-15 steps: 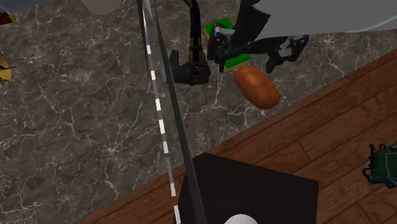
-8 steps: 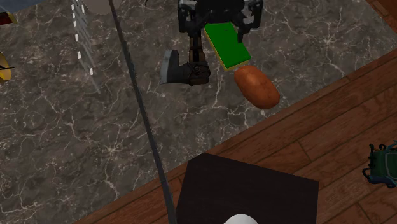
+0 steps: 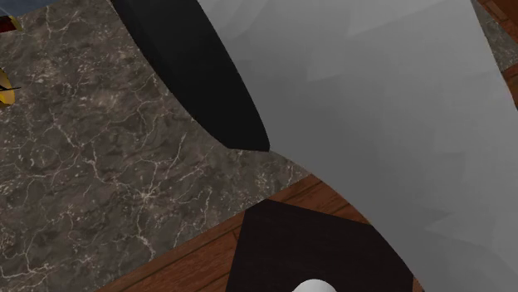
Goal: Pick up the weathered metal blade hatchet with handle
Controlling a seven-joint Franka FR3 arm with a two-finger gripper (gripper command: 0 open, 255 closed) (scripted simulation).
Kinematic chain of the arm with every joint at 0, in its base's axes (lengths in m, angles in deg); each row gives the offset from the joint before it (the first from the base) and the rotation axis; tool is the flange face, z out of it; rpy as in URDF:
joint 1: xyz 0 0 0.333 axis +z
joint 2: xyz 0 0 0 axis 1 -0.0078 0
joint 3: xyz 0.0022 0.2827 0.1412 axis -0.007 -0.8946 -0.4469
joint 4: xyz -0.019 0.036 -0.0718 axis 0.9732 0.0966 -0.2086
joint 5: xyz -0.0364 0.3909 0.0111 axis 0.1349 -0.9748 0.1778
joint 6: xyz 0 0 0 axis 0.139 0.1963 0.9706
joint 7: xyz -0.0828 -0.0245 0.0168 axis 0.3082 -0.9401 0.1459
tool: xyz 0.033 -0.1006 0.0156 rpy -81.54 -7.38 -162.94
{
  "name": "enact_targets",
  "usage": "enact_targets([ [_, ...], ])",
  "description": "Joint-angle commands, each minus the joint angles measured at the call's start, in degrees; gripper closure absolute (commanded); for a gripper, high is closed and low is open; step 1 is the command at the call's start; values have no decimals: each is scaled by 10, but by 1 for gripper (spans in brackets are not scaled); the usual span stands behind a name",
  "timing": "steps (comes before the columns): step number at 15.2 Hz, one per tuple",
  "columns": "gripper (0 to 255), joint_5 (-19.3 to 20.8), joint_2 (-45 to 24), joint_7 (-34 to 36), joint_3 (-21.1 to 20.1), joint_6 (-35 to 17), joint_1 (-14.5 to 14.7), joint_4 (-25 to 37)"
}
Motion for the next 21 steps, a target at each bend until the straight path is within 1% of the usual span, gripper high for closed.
enact_targets([
  [1,0,3,-4,3,0,-14,1,-10],
  [5,0,6,-8,8,1,-47,0,-40],
  [7,0,6,-8,8,1,-47,0,-40],
  [8,255,6,-8,8,1,-48,0,-40],
  [17,255,6,-8,8,1,-47,0,-40],
  [21,255,3,-4,4,0,-18,1,-14],
])
